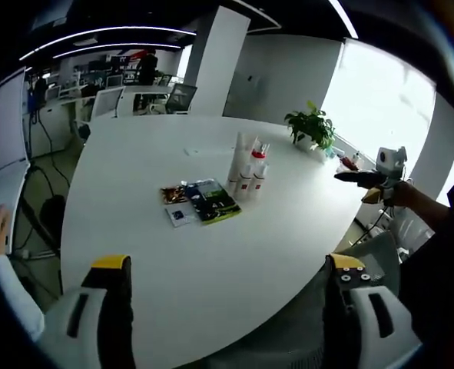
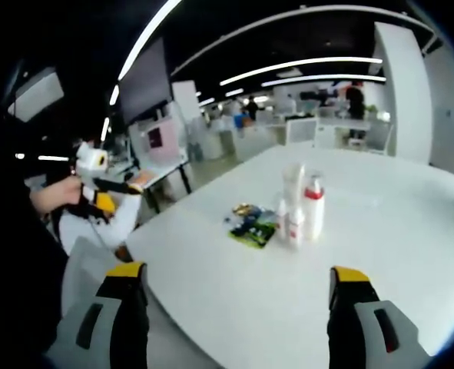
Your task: Arrange the skincare products in the storage area until every visible bottle or jar stands upright without overlapping.
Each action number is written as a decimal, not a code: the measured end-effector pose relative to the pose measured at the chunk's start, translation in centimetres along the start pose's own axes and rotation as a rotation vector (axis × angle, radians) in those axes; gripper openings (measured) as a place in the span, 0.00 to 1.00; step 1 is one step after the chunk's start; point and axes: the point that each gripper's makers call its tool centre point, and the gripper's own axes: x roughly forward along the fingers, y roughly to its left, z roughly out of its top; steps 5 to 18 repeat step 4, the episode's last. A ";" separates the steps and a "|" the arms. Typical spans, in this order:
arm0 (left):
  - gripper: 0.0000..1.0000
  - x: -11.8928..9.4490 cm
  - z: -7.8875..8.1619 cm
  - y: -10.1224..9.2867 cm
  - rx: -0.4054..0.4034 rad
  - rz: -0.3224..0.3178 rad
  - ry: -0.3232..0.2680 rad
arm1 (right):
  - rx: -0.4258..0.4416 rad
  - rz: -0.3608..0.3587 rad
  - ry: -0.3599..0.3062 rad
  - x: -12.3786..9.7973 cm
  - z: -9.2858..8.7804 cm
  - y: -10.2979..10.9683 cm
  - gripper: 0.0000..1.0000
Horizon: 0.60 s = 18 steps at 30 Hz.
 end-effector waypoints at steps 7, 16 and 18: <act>0.99 0.0 -0.1 0.0 0.000 0.000 0.004 | -0.001 0.001 0.003 0.1 0.0 0.0 0.99; 0.99 0.0 -0.1 0.0 0.000 0.000 0.004 | -0.001 0.001 0.003 0.1 0.0 0.0 0.99; 0.99 0.0 -0.1 0.0 0.000 0.000 0.004 | -0.001 0.001 0.003 0.1 0.0 0.0 0.99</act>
